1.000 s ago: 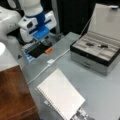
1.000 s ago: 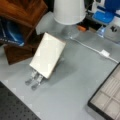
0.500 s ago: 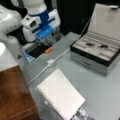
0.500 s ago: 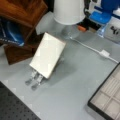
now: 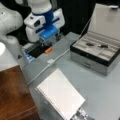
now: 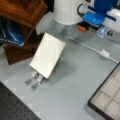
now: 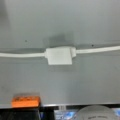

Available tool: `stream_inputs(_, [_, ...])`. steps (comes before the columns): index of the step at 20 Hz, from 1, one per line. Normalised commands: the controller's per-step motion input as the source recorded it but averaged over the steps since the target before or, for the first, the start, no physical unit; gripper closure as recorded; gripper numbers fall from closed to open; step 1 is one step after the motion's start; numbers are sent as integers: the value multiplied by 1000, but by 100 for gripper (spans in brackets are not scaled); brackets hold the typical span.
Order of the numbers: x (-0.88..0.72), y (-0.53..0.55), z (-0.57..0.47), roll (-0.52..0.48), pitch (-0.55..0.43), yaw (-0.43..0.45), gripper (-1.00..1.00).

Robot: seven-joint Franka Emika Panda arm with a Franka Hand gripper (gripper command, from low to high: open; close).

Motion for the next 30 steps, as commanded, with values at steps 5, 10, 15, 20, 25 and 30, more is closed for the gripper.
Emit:
stream_inputs(5, [554, -44, 260, -221, 321, 54, -100])
stream_inputs(10, [481, -41, 254, -156, 319, 42, -100])
stream_inputs(15, [422, -93, 265, -115, 316, 36, -100])
stream_inputs(20, [453, -110, 266, -76, 292, 6, -100])
stream_inputs(25, [404, -107, 224, -82, 296, 28, -100])
stream_inputs(30, [306, -79, 220, -95, 312, 81, -100])
